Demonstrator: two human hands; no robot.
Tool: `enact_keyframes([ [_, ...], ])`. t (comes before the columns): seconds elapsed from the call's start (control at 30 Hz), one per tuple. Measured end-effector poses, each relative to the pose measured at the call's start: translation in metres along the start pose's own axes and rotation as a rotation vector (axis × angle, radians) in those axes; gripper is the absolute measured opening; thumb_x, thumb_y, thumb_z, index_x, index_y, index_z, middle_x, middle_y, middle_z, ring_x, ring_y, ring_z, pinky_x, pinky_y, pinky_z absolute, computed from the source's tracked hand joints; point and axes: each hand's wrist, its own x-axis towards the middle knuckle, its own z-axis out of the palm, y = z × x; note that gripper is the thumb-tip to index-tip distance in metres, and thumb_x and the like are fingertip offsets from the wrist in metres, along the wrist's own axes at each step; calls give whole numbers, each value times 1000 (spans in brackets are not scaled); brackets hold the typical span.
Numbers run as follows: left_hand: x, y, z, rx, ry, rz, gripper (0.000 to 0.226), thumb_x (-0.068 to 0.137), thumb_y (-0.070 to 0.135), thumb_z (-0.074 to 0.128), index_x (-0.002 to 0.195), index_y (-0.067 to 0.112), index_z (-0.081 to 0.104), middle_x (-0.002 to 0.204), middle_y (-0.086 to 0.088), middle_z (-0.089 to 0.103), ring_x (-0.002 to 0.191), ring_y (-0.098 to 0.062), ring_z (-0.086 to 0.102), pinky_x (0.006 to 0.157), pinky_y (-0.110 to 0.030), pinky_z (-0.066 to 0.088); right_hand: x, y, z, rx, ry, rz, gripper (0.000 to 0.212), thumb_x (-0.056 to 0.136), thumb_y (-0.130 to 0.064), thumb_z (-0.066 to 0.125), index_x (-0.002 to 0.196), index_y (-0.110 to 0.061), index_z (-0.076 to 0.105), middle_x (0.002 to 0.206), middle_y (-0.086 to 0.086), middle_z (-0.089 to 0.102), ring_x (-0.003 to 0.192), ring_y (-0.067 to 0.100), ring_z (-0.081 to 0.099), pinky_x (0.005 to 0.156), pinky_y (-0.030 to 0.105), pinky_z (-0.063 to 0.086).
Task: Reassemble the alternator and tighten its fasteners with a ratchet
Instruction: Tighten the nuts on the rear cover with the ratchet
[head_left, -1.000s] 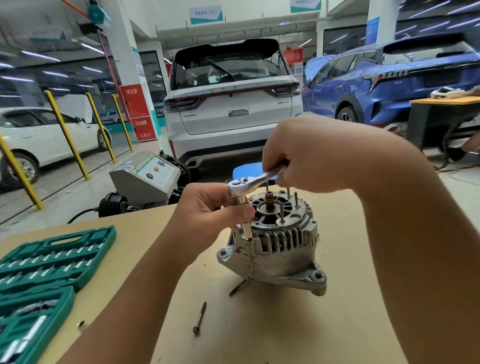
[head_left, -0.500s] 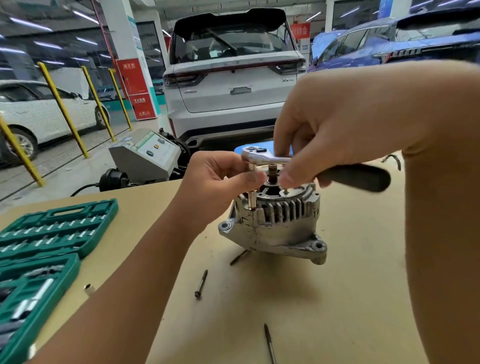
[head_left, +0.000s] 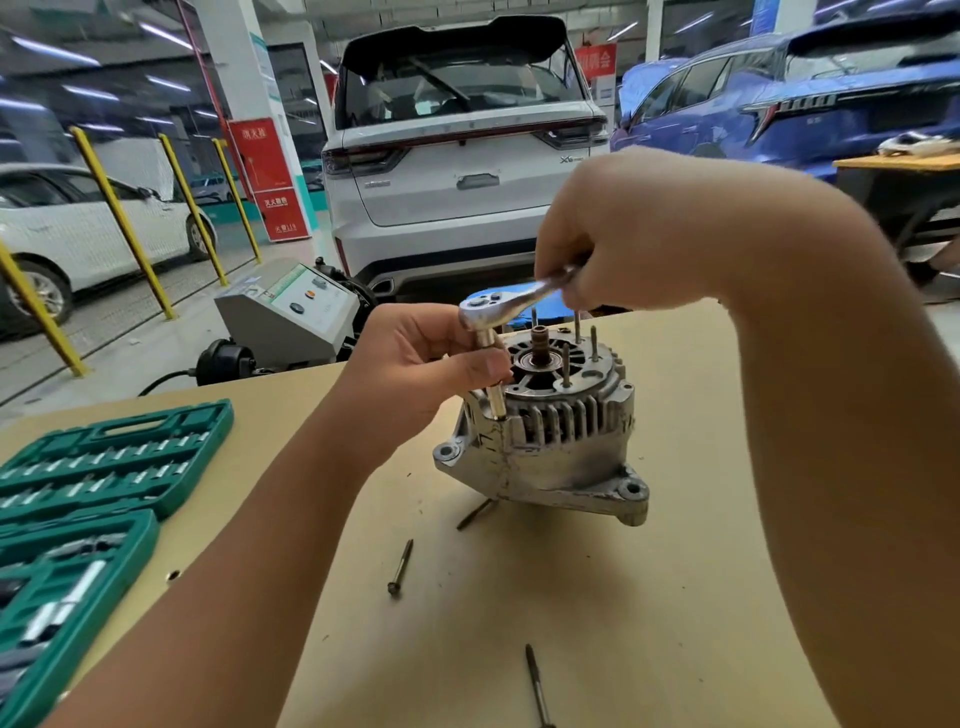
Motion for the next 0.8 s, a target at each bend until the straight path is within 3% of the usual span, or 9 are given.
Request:
enact_keyframes([
  [0.17, 3, -4, 8, 59, 34, 35, 18, 79, 20, 82, 96, 14, 82, 88, -18, 77, 85, -39, 73, 81, -49, 62, -8, 0, -8, 79, -203, -58, 12, 80, -36, 80, 82, -24, 77, 61, -11, 72, 56, 5, 69, 61, 31, 54],
  [0.2, 3, -3, 6, 61, 21, 31, 14, 79, 19, 82, 94, 17, 82, 86, -14, 77, 82, -33, 73, 79, -44, 62, -6, 1, -7, 68, -170, -54, 5, 82, -30, 79, 84, -27, 78, 64, -11, 72, 59, 7, 69, 63, 33, 55],
  [0.27, 2, -1, 2, 45, -6, 17, 11, 79, 17, 80, 88, 24, 83, 80, -6, 76, 76, -23, 71, 74, -32, 61, 3, 4, 1, 7, -32, -22, 17, 87, -17, 73, 93, -32, 78, 73, -12, 69, 70, 11, 64, 61, 29, 52],
  [0.33, 2, -2, 1, 18, 4, -1, 11, 79, 15, 79, 86, 22, 83, 78, -6, 76, 76, -23, 72, 72, -29, 59, 6, 1, 3, 0, 49, -13, 15, 88, -19, 72, 94, -31, 78, 75, -12, 67, 72, 11, 62, 56, 25, 46],
  [0.47, 4, -5, 4, 69, 34, 36, 13, 80, 15, 80, 93, 12, 81, 86, -16, 76, 84, -42, 71, 77, -45, 63, -5, 1, -9, 82, -212, -49, 13, 81, -34, 80, 86, -23, 76, 60, -12, 71, 54, 4, 69, 62, 30, 54],
  [0.53, 3, -4, 2, 47, 6, 31, 11, 78, 18, 82, 90, 18, 82, 85, -9, 77, 82, -35, 72, 75, -39, 62, -3, 4, -8, 37, -152, -59, 8, 84, -24, 78, 89, -30, 74, 66, -13, 72, 61, 7, 69, 61, 31, 52],
  [0.63, 1, -2, -1, -10, 3, 1, 14, 78, 11, 79, 86, 22, 82, 80, -4, 76, 78, -24, 73, 72, -28, 57, 4, 1, 1, 4, 29, -12, 23, 89, -14, 69, 90, -36, 74, 82, -14, 66, 75, 11, 61, 58, 26, 47],
  [0.7, 2, -5, 3, 21, 40, 19, 11, 79, 11, 78, 88, 17, 81, 81, -10, 76, 78, -34, 73, 71, -36, 60, 2, -1, -1, 32, -24, -32, 2, 87, -27, 75, 87, -28, 76, 72, -10, 70, 66, 10, 65, 55, 25, 46],
  [0.8, 3, -5, 7, 78, 46, 38, 15, 78, 19, 83, 90, 10, 80, 85, -22, 74, 81, -48, 68, 76, -53, 59, -5, -1, -9, 38, -204, -53, 12, 82, -37, 77, 81, -25, 76, 59, -13, 70, 52, 1, 66, 60, 30, 53],
])
